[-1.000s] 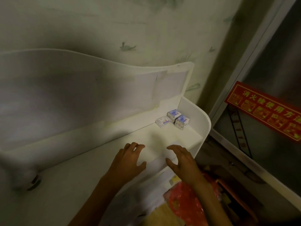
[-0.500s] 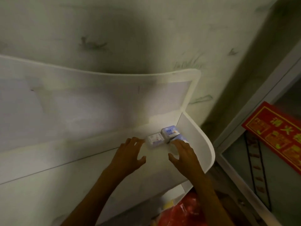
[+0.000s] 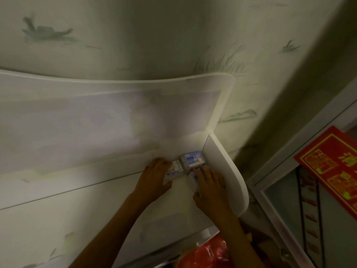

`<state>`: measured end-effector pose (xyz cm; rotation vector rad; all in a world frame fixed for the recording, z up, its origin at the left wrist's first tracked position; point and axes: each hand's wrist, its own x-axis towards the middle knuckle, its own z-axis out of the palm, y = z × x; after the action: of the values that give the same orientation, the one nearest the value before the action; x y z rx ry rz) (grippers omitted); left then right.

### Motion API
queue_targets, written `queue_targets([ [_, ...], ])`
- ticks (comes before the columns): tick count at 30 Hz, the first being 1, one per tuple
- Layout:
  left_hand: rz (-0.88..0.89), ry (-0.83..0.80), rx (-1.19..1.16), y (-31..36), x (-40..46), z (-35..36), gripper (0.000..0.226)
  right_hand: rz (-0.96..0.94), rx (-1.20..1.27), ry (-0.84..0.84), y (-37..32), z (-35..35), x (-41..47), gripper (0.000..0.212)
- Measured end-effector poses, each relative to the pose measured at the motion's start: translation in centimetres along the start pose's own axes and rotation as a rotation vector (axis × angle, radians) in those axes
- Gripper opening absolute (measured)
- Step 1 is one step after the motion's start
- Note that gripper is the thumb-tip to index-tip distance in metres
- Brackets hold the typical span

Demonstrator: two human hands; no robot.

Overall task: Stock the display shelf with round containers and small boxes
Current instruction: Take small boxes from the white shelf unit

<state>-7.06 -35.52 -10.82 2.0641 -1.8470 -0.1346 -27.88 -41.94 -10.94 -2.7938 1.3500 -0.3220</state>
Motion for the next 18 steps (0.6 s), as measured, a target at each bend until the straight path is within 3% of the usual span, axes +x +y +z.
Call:
queue_targets([
  [6,-0.064,0.029,-0.075,0.1,-0.1,1.2,0.068,-0.069,0.138,0.126,0.5,-0.2,0.1,0.069],
  [11,-0.107,0.037,-0.116,0.0,-0.5,1.4,0.066,-0.009,0.428,0.03,0.7,0.8,-0.1,0.07],
  [18,-0.179,0.101,-0.206,-0.1,-2.5,0.0,0.066,0.046,0.529,0.056,-0.1,0.9,-0.4,0.072],
])
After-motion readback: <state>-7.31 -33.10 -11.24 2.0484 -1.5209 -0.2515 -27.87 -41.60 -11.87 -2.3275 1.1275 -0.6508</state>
